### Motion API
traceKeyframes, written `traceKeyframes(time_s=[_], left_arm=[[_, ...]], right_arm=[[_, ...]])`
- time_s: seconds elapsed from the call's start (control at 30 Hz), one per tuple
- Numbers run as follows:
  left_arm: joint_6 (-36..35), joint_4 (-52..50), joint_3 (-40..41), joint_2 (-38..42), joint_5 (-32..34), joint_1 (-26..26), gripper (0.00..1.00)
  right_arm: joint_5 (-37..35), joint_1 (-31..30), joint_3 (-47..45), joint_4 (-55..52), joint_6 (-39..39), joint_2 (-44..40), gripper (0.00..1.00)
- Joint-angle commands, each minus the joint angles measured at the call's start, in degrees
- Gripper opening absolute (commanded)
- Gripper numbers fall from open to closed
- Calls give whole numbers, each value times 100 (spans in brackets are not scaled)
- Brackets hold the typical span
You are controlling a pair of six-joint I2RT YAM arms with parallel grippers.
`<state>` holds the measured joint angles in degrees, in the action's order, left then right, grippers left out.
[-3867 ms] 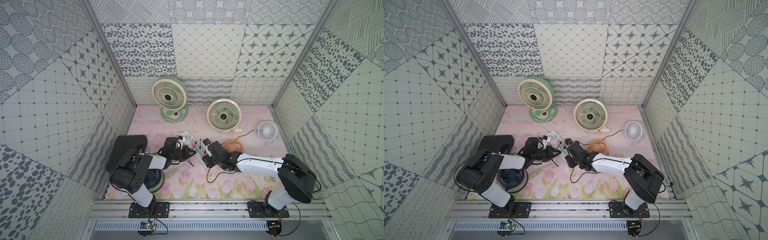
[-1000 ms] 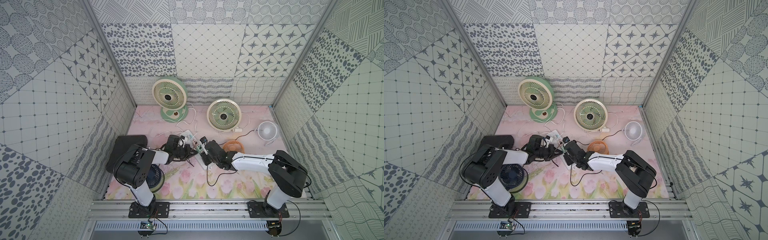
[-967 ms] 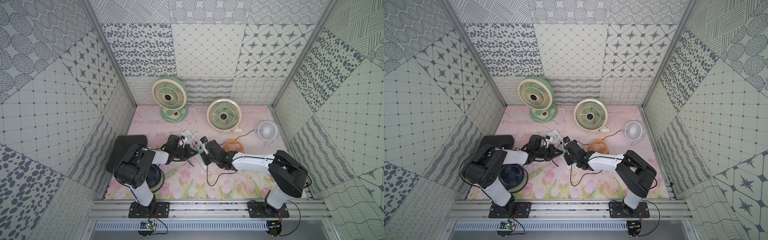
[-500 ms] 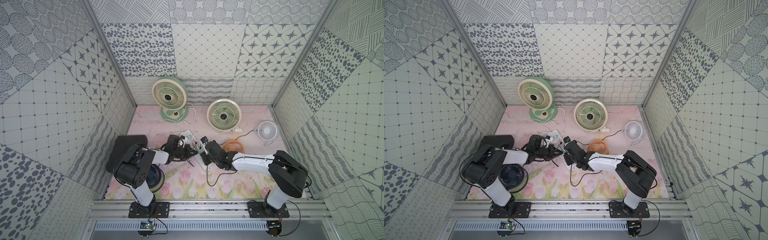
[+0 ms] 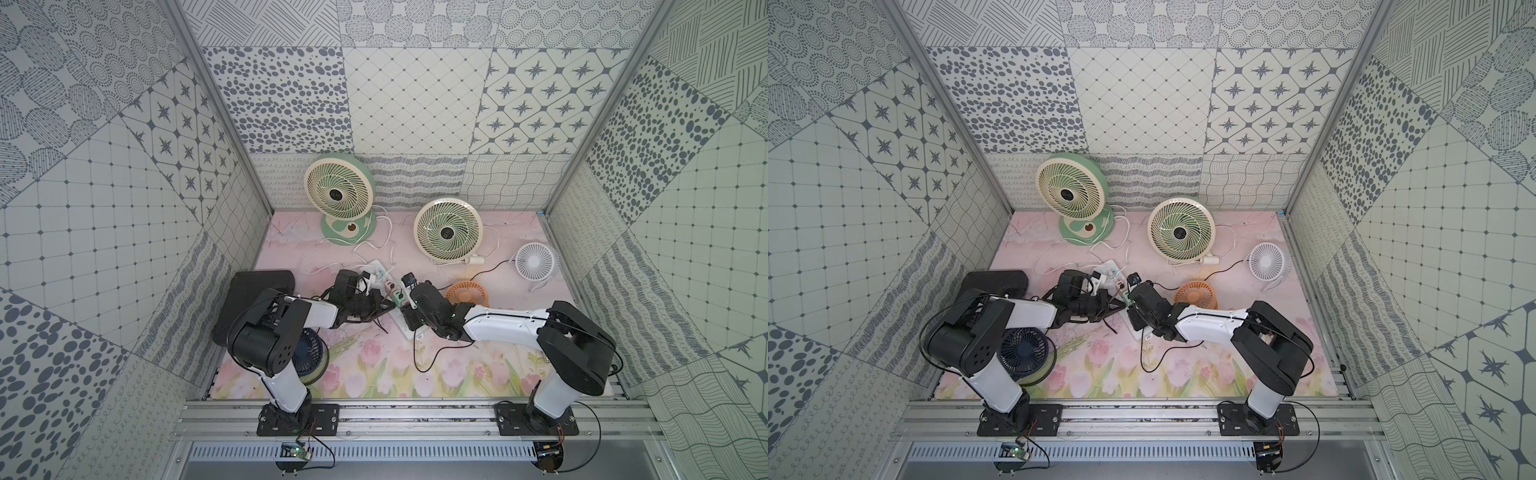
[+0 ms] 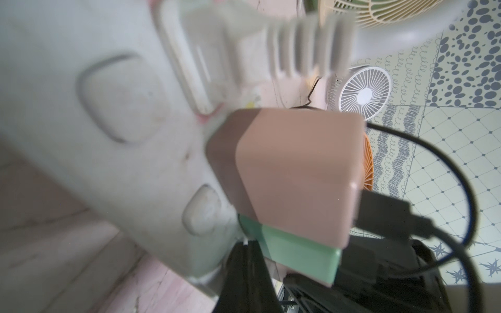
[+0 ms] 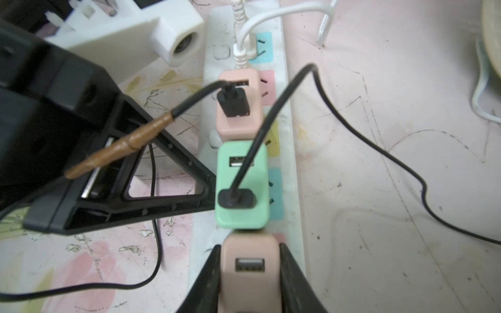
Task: Unplug the desk fan from the power strip
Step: Remove the plug from the socket.
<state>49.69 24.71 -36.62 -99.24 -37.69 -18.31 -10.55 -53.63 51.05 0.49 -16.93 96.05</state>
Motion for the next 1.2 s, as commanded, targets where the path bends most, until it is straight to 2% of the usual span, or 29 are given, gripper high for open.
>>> traceKeyframes(time_s=[0.0,0.1,0.3,0.37,0.47,0.57,0.63,0.7,0.77,0.93,1.03,1.17], left_arm=[[-99,-601,-3,-112,421,-21,0],[-89,-603,-3,-113,420,-19,0],[-105,-621,-7,-117,429,-17,0],[-100,-615,-10,-127,421,-16,0],[-95,-615,-19,-141,416,-18,0],[-97,-629,-12,-131,429,-15,0],[-100,-642,-4,-123,429,-22,0],[-109,-647,5,-112,438,-22,0],[-109,-652,8,-109,433,-16,0],[-107,-642,-12,-130,432,-21,0],[-107,-664,-12,-105,440,-17,0],[-138,-708,-3,-60,449,-23,0]], right_arm=[[-543,-238,359,-77,276,130,18],[-617,-222,287,-79,212,78,18],[174,223,-133,455,-369,-207,18],[73,123,5,277,-336,-151,17],[-578,-213,294,-138,-35,-23,18],[-888,-259,293,-252,43,-40,17],[-738,-99,108,-97,-113,-160,17],[-284,132,-119,218,-386,-298,17],[-208,144,-117,259,-402,-316,17],[-912,-342,346,-259,40,-20,17],[-1072,-350,305,-282,39,-20,17],[-334,59,-227,309,-406,-361,17]])
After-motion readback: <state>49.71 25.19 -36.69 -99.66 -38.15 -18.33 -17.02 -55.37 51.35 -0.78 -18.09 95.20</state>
